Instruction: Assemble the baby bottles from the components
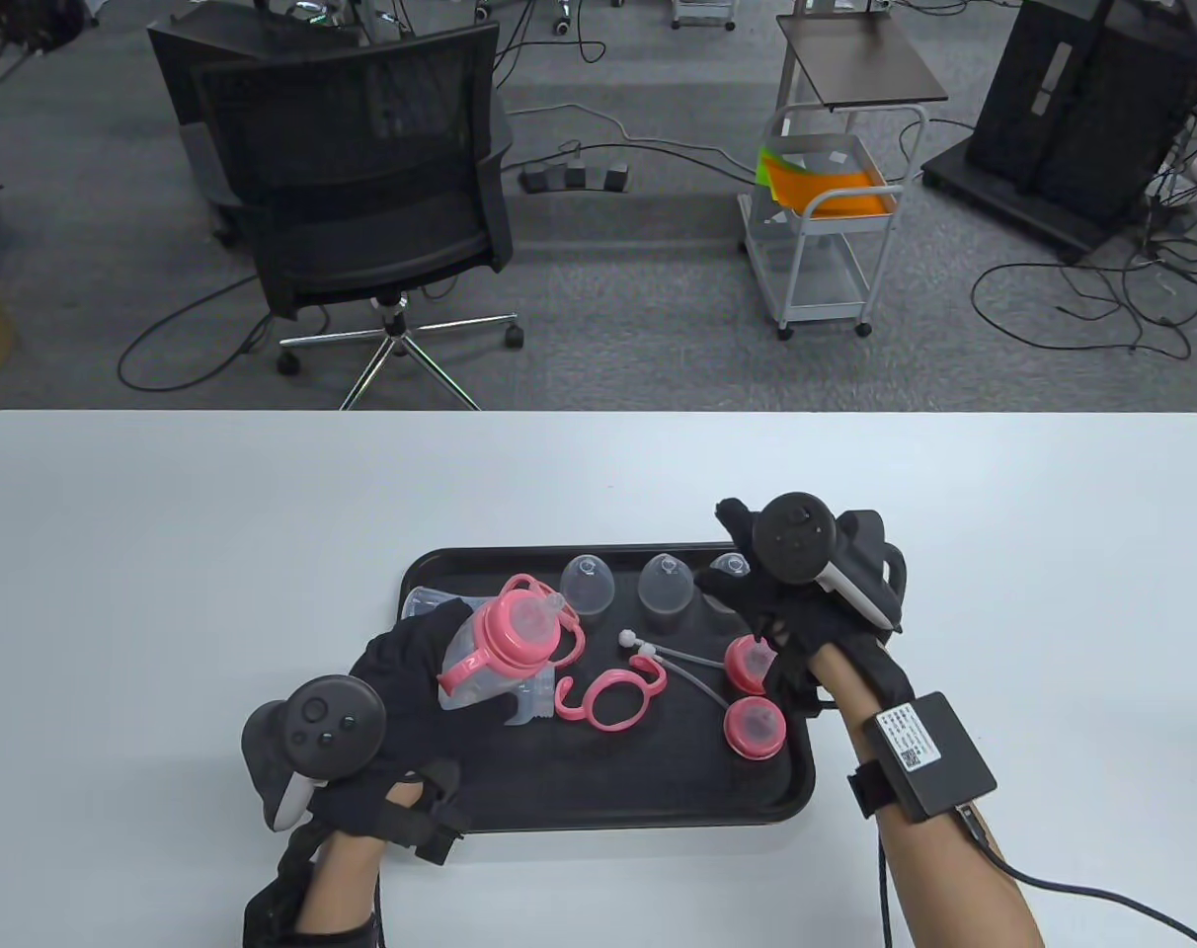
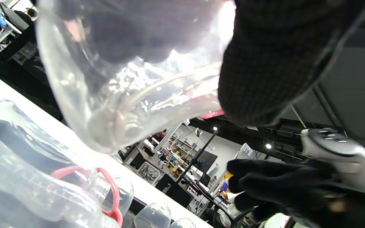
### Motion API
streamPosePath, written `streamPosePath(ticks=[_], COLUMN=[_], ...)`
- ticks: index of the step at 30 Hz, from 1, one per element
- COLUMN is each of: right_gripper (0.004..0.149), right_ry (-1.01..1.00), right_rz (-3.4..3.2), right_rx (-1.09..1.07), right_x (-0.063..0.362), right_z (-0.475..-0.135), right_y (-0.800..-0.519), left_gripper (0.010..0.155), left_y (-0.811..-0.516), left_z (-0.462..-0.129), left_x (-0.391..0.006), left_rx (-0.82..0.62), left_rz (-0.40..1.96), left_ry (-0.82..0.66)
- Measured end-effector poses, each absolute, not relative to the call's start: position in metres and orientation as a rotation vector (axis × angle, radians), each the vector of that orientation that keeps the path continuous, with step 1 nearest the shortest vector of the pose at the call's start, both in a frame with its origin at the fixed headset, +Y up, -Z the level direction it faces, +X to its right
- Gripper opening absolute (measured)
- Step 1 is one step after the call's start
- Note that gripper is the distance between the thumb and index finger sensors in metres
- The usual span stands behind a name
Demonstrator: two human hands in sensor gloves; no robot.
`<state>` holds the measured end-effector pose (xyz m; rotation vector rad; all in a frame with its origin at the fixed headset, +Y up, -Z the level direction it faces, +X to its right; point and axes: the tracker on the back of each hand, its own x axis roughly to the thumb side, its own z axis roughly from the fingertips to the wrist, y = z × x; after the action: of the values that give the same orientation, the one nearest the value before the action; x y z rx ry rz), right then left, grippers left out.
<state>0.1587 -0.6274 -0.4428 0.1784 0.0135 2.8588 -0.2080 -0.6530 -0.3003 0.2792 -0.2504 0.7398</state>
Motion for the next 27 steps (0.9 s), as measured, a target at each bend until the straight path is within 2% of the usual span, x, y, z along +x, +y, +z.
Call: streamPosePath(ticks=[6,11,21,27], right_gripper=[0.084,0.084,0.075,0.076], right_ry=[0.286,0.464,0.646,0.694], right_rz=[2.964,3.01,3.113,3.174], right_rx=[0.115,0.034,-0.005,0.033], right_x=[0.156,0.155,0.139,0.132], right_z=[-0.49,-0.514,-0.534,-0.537], right_y=[-0.655,-0.678,-0.71,-0.714], left_gripper=[0.099,0.099,0.099,0.099], left_y=[-0.652,-0.652,-0.652,-0.652], left_z=[-0.3,-0.3,-0.3,-0.301], left_x=[-0.205,-0.205,-0.204,-0.204], left_rx=[0.265,0.257,0.238,0.228], left_rz=[0.716,0.722,0.706,0.703], left_ry=[-0.271,-0.276,-0.285,-0.283])
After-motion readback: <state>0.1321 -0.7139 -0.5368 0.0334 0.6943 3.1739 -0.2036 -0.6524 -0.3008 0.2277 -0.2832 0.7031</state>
